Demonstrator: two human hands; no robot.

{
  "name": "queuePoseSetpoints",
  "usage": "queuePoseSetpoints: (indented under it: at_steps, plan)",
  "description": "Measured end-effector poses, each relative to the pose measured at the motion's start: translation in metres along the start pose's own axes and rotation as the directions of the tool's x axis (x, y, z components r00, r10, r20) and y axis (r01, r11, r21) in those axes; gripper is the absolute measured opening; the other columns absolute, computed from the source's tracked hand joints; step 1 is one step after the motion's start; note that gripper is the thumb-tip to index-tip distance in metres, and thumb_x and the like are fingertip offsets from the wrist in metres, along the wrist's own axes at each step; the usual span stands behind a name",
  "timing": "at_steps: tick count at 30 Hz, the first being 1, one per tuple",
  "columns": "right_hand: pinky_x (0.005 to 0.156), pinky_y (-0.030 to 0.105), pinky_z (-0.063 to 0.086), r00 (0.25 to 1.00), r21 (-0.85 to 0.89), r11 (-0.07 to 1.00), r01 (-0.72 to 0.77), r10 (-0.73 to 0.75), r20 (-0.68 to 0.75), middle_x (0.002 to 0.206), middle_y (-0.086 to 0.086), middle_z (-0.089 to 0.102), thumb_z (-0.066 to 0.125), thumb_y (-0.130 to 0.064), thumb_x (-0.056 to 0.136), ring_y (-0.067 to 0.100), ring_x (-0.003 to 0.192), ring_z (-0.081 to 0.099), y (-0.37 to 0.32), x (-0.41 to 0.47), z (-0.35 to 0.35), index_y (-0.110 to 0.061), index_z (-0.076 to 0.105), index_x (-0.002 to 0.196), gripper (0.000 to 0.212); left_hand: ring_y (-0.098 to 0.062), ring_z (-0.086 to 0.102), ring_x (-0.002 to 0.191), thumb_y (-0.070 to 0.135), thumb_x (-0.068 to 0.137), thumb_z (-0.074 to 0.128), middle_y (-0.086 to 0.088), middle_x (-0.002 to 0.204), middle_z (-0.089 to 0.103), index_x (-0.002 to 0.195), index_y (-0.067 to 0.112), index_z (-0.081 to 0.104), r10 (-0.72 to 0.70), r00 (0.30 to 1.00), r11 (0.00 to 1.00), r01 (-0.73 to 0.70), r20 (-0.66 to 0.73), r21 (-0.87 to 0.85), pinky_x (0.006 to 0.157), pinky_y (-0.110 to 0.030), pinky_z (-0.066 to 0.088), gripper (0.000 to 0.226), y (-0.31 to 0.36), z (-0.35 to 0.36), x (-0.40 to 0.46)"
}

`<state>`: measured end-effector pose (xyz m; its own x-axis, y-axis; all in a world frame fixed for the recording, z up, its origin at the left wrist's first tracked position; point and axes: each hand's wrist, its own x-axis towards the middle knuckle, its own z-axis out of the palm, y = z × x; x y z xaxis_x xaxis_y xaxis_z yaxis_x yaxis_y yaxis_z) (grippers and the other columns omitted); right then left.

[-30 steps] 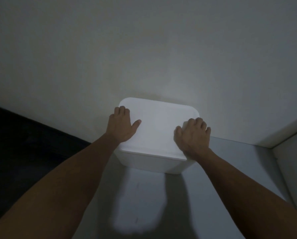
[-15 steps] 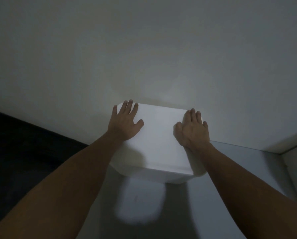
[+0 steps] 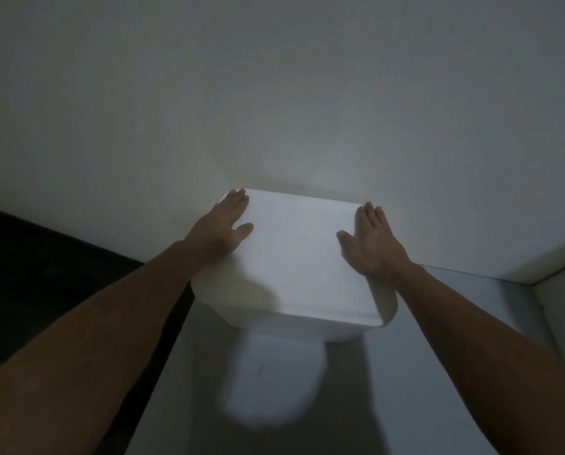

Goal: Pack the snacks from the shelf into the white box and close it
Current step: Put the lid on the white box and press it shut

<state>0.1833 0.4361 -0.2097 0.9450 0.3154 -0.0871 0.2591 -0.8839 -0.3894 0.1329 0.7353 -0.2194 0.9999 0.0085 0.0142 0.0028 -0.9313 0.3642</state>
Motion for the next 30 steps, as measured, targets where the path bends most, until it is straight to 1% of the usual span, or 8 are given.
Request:
queuePoseSetpoints:
  at_steps: [5,8,10,12,14,21,26,30]
  plan:
    - [0.113,0.040,0.032,0.962,0.021,1.000,-0.023,0.028,-0.272,0.137,0.021,0.050,0.028,-0.046,0.097,0.032,0.134,0.039,0.013,0.000,0.019,-0.002,0.050,0.118,0.053,-0.013,-0.001,0.149,0.046,0.097,0.028,-0.002,0.161,0.004,0.152,0.008,0.015,-0.104,0.977,0.995,0.104,-0.187,-0.011,0.119,-0.040,-0.008,0.067,-0.006,0.014,-0.004]
    - [0.090,0.036,0.043,0.871,0.137,0.980,-0.145,0.192,-0.452,0.113,0.017,0.062,0.031,-0.041,0.097,0.032,0.107,0.055,0.013,-0.002,0.017,-0.007,0.058,0.102,0.044,-0.025,0.028,0.143,0.038,0.097,0.038,-0.013,0.153,0.033,0.141,0.004,0.042,-0.235,0.871,0.966,0.159,-0.431,-0.205,0.118,-0.038,0.017,0.056,-0.007,0.015,-0.005]
    - [0.080,0.037,0.044,0.824,0.266,0.946,-0.186,0.298,-0.482,0.106,0.018,0.062,0.039,-0.034,0.097,0.035,0.097,0.058,0.008,-0.007,0.012,-0.004,0.060,0.104,0.037,-0.035,0.052,0.119,0.032,0.094,0.042,-0.020,0.126,0.060,0.117,-0.002,0.062,-0.307,0.751,0.949,0.193,-0.584,-0.250,0.101,-0.041,0.041,0.046,-0.004,0.016,-0.011]
    - [0.082,0.038,0.045,0.810,0.332,0.905,-0.265,0.396,-0.433,0.110,0.019,0.062,0.040,-0.032,0.097,0.037,0.099,0.060,0.006,-0.011,0.008,-0.005,0.058,0.111,0.035,-0.038,0.059,0.090,0.026,0.093,0.042,-0.022,0.091,0.065,0.085,-0.005,0.064,-0.346,0.680,0.938,0.242,-0.646,-0.247,0.075,-0.040,0.046,0.039,-0.001,0.013,-0.016]
    - [0.084,0.039,0.045,0.808,0.371,0.861,-0.349,0.477,-0.346,0.112,0.020,0.063,0.040,-0.035,0.097,0.038,0.102,0.060,0.009,-0.016,0.006,-0.006,0.056,0.115,0.038,-0.037,0.056,0.076,0.021,0.094,0.045,-0.022,0.075,0.058,0.068,-0.006,0.057,-0.347,0.697,0.937,0.281,-0.627,-0.206,0.062,-0.036,0.038,0.039,0.000,0.008,-0.020]
    - [0.089,0.038,0.044,0.815,0.519,0.738,-0.432,0.566,-0.127,0.115,0.026,0.063,0.035,-0.040,0.099,0.040,0.107,0.057,0.023,-0.049,0.013,0.004,0.064,0.109,0.054,-0.030,0.053,0.068,0.038,0.101,0.034,-0.014,0.065,0.054,0.069,-0.003,0.058,-0.487,0.843,0.850,0.398,-0.229,-0.345,0.068,-0.032,0.039,0.058,-0.006,0.002,-0.045]
    - [0.097,0.040,0.042,0.799,0.553,0.690,-0.466,0.597,-0.073,0.124,0.028,0.059,0.031,-0.038,0.101,0.041,0.114,0.055,0.016,-0.058,0.015,0.007,0.061,0.118,0.057,-0.027,0.052,0.078,0.042,0.100,0.035,-0.012,0.073,0.054,0.078,-0.004,0.059,-0.582,0.806,0.715,0.446,-0.105,-0.538,0.076,-0.032,0.039,0.057,0.000,0.007,-0.058]
    - [0.096,0.039,0.042,0.768,0.521,0.693,-0.499,0.632,-0.105,0.120,0.028,0.061,0.025,-0.042,0.100,0.041,0.112,0.056,0.004,-0.063,0.019,0.006,0.063,0.114,0.063,-0.028,0.052,0.065,0.042,0.100,0.037,-0.013,0.060,0.051,0.053,0.001,0.046,-0.583,0.795,0.724,0.413,-0.169,-0.553,0.066,-0.031,0.038,0.063,0.002,0.011,-0.061]
